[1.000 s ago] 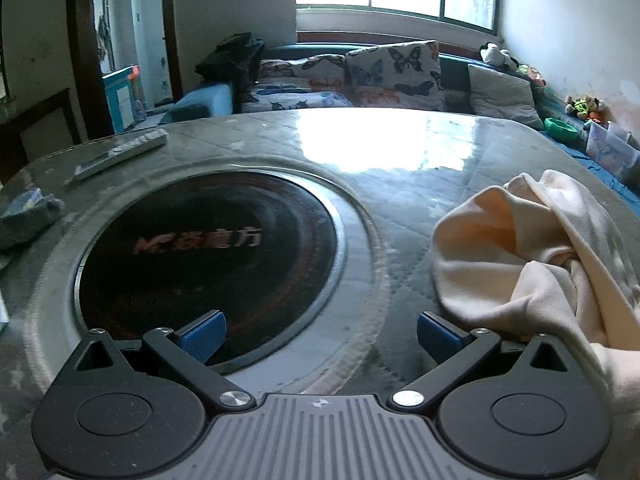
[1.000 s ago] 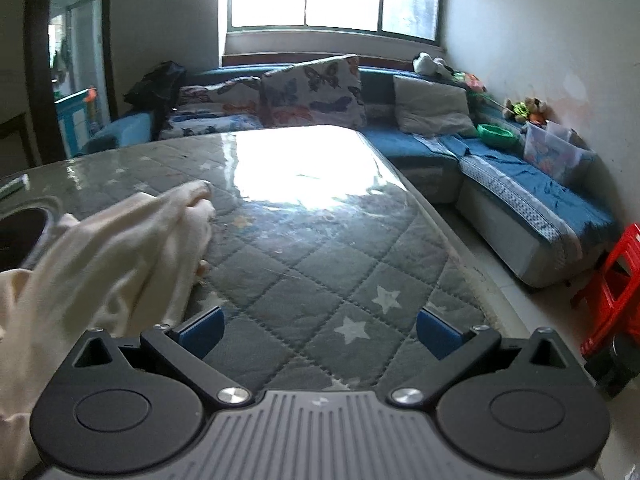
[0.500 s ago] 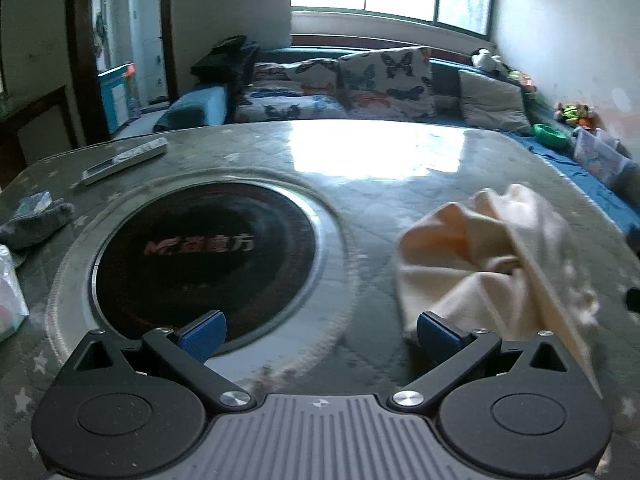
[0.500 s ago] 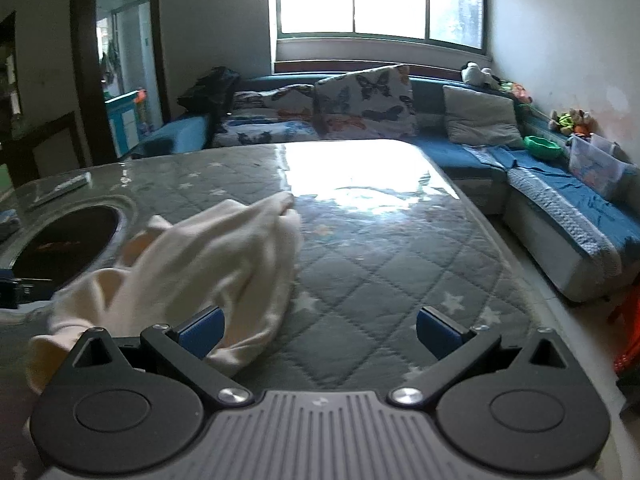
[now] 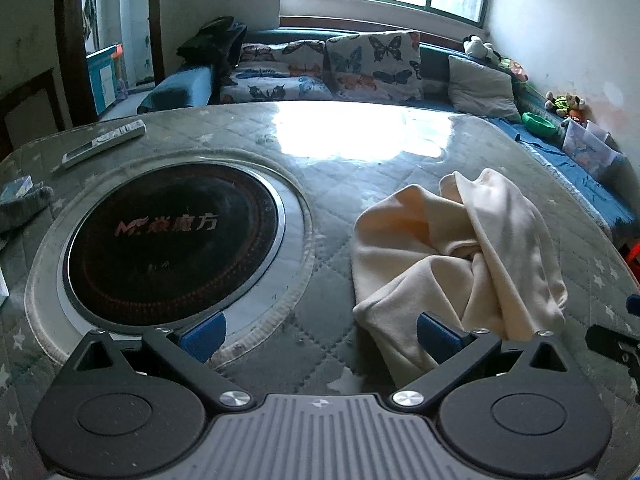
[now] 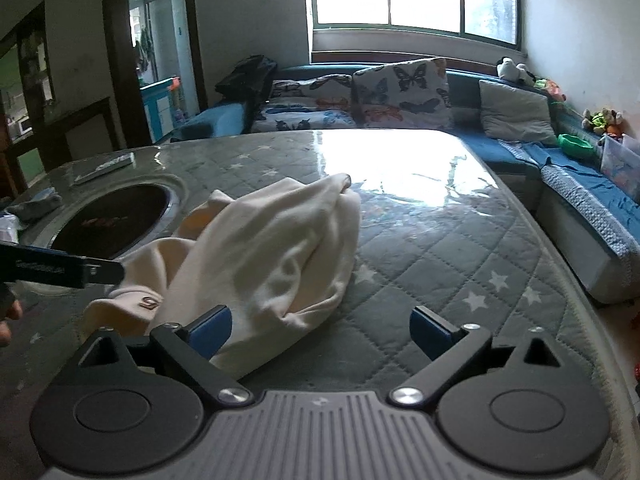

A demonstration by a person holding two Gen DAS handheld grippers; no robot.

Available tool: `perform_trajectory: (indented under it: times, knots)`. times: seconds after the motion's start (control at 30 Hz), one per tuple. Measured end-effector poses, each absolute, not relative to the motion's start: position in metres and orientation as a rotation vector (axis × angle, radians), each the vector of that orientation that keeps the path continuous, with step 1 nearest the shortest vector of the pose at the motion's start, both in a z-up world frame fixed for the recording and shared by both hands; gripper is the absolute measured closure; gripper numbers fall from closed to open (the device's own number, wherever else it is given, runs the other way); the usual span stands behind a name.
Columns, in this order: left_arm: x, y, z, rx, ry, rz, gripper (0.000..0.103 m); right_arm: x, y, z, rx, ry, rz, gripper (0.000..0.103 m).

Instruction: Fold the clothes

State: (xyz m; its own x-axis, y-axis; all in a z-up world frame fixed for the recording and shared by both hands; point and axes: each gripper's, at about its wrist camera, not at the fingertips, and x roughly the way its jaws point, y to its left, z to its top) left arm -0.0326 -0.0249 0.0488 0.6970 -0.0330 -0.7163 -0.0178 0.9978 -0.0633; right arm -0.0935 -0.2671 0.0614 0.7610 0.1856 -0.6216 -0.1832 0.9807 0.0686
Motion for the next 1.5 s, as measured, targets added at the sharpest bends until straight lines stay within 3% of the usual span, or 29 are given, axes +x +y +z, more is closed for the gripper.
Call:
perform_trajectory:
  times: [0.57,0.73,0.77,0.87,0.93,1.0,1.1,1.17,1.33,1.5]
  knots:
    - [-0.009,-0.023,0.044,-0.149,0.865,-0.056,0.001,-0.077,-0.232,0.067,-0.014,0.699,0.338,0.026]
    - [-0.005,-0.020,0.032,-0.194,0.912,-0.125,0.029,-0.064,-0.219,0.061,-0.026,0.725,0.377,0.040]
    - [-0.006,-0.020,0.032,-0.196,0.913,-0.138,0.030,-0.061,-0.216,0.060,-0.022,0.733,0.388,0.044]
    - [-0.007,-0.019,0.033,-0.201,0.910,-0.172,0.053,-0.059,-0.213,0.059,-0.004,0.737,0.414,0.048]
    - [-0.008,-0.018,0.034,-0.213,0.911,-0.199,0.074,-0.059,-0.211,0.060,0.004,0.726,0.422,0.050]
    - [-0.010,-0.021,0.035,-0.197,0.900,-0.208,0.082,-0.058,-0.208,0.059,-0.006,0.731,0.426,0.051]
    - [-0.014,-0.026,0.039,-0.170,0.884,-0.219,0.090,-0.055,-0.203,0.057,-0.023,0.740,0.432,0.059]
    - [-0.019,-0.027,0.043,-0.151,0.866,-0.230,0.092,-0.054,-0.200,0.056,-0.035,0.747,0.436,0.076]
    - [-0.034,-0.024,0.054,-0.109,0.840,-0.263,0.095,-0.061,-0.202,0.055,-0.057,0.747,0.446,0.097]
    - [-0.053,-0.021,0.060,-0.076,0.841,-0.304,0.095,-0.086,-0.220,0.061,-0.101,0.724,0.432,0.100]
